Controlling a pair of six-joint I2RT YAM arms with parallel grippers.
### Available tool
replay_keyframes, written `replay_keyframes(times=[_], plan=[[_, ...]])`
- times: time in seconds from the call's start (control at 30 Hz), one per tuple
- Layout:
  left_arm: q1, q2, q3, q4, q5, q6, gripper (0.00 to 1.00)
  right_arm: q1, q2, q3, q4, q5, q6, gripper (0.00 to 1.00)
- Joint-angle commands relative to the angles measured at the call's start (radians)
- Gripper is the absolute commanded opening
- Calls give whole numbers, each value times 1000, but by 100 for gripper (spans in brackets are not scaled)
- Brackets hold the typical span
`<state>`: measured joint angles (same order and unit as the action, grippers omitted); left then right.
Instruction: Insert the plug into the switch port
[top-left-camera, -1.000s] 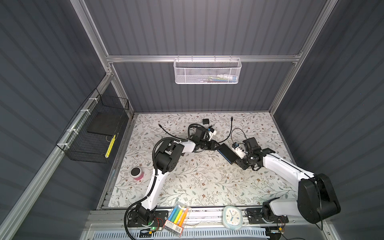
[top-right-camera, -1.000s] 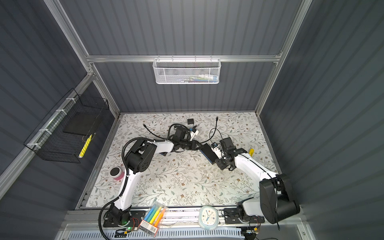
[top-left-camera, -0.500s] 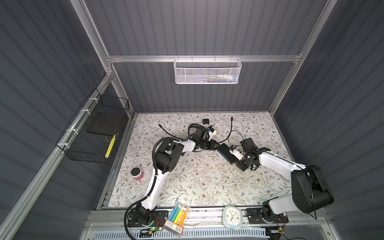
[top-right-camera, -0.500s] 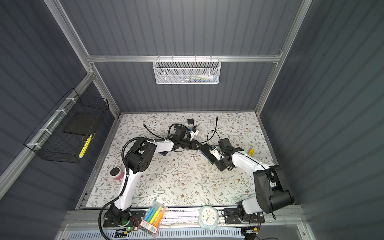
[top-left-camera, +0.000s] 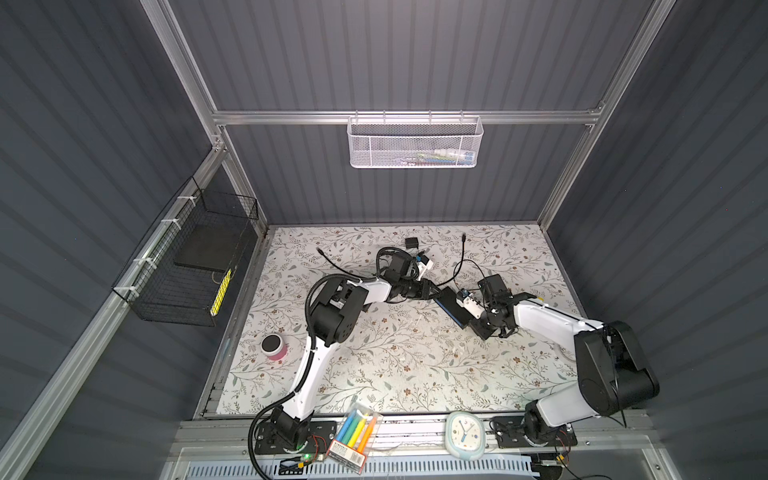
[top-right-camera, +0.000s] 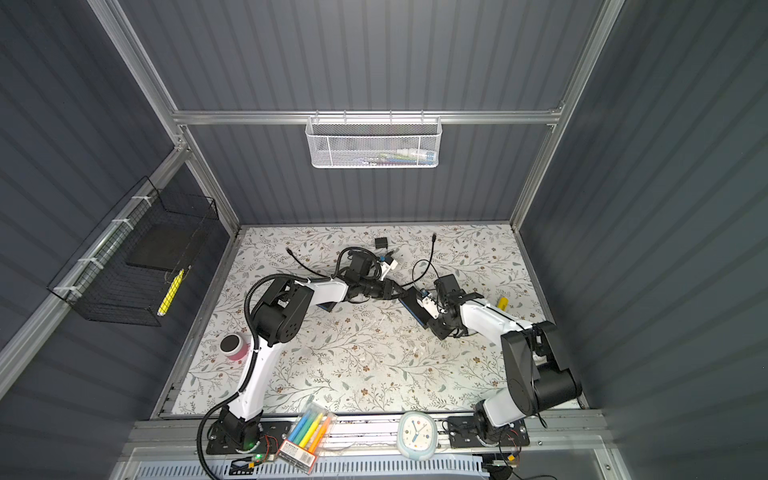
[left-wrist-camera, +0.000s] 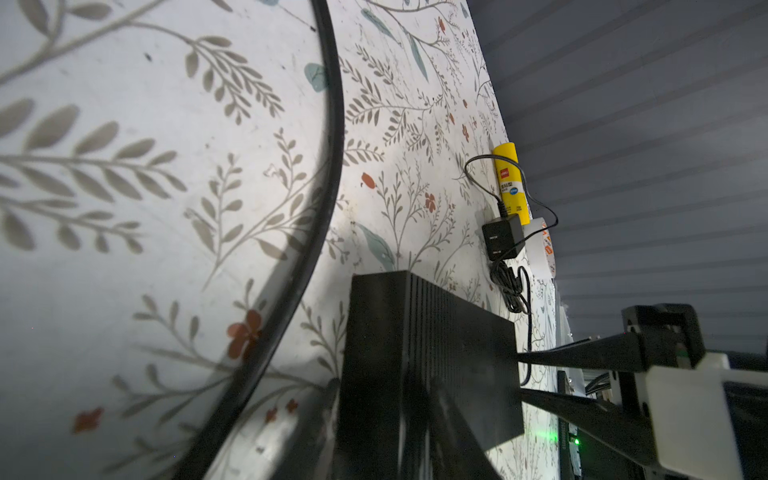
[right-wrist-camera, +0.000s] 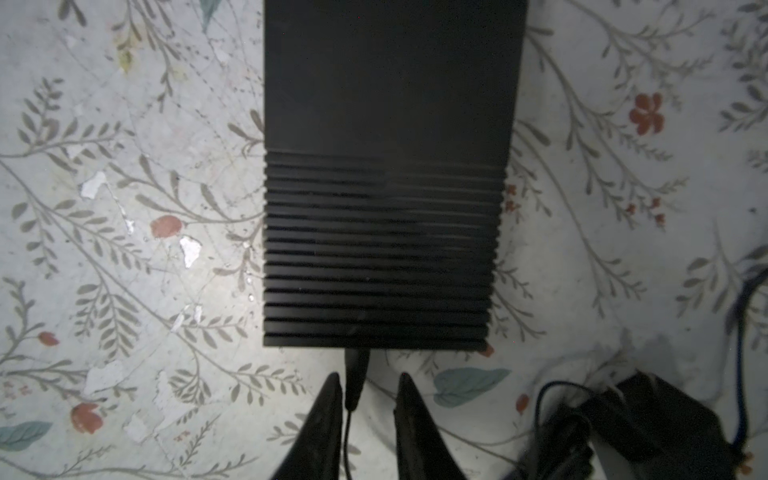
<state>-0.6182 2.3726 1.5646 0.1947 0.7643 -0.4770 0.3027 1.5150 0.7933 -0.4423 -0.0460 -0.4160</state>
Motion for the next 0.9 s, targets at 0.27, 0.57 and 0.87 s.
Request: replay_keyframes(times=[0.27, 0.57, 0.87], plan=[[-6, 81, 11, -98, -17, 9, 35, 1, 28, 13, -9, -15, -2, 17], [-11, 97, 41, -103, -7, 12, 35, 0, 48, 18, -10, -15, 1, 11], [-29, 118, 76, -128, -3, 27, 34, 1, 52, 31, 0, -8, 18, 0]])
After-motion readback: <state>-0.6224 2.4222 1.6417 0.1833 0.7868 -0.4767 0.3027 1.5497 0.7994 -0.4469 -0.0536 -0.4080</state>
